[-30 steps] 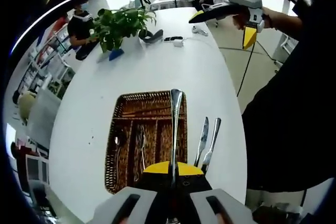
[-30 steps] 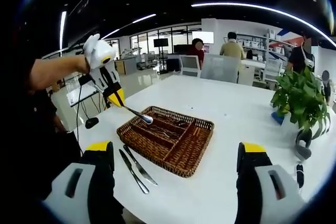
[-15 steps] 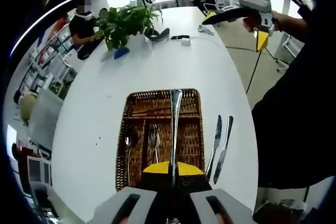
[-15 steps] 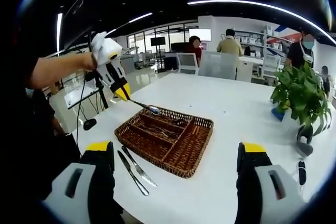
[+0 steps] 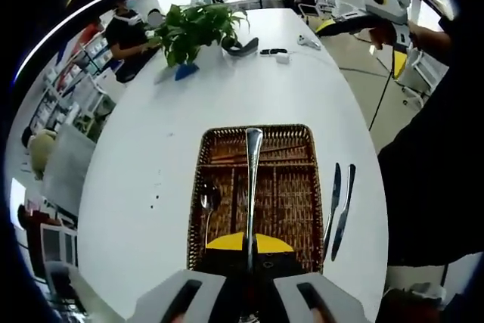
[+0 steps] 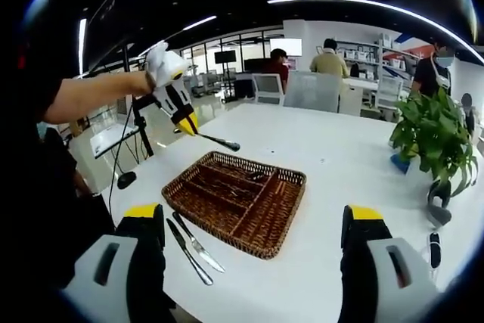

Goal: Arrange the knives, forks, and spoons in their matching storage slots by inserting each utensil handle-first until every utensil is classified and aligned in the correct compartment

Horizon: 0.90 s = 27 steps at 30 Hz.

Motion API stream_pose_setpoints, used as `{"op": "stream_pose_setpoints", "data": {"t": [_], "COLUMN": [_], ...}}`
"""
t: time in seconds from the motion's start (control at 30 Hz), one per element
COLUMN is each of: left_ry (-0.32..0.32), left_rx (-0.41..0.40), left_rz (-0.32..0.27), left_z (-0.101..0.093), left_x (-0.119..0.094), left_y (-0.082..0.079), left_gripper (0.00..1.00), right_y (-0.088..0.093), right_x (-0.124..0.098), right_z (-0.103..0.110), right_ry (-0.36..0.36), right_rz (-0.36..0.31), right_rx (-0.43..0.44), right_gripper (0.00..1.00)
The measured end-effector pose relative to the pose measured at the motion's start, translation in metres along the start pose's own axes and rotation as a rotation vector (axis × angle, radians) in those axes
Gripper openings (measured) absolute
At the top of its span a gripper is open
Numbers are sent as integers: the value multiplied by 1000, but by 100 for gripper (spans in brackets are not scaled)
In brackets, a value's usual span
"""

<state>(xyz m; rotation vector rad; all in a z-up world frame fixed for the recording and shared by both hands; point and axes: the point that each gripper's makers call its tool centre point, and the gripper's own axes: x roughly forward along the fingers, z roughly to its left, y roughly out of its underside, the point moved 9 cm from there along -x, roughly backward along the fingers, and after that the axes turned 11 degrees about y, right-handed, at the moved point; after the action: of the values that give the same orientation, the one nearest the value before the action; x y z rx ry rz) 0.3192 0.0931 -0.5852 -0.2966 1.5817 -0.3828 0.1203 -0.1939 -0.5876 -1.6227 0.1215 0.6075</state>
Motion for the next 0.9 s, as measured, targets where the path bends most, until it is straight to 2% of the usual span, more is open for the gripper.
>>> {"op": "stream_pose_setpoints", "data": {"t": [0.33, 0.4, 0.7, 0.8, 0.83, 0.9], "left_ry": [-10, -7, -11, -9, -9, -9], "left_rx": [3, -18, -17, -19, -20, -23], "left_rz": [5, 3, 16, 16, 17, 19], "left_z": [33, 38, 64, 68, 70, 73], "left_x": [-3, -4, -1, 0, 1, 3], "left_y": [-3, -3, -1, 0, 0, 1], "left_gripper": [0, 0, 0, 0, 0, 0], "right_y": [-4, -9, -30, -29, -25, -23], "right_x": [10, 12, 23, 25, 26, 27], "right_z": [-1, 1, 1, -2, -4, -4], "right_ry": [-4, -8, -7, 1, 9, 11], "right_rz": [13, 8, -11, 6, 28, 32], "right_rx": [-1, 3, -12, -24, -63, -78], "right_gripper": [99, 99, 99, 99, 99, 99]}}
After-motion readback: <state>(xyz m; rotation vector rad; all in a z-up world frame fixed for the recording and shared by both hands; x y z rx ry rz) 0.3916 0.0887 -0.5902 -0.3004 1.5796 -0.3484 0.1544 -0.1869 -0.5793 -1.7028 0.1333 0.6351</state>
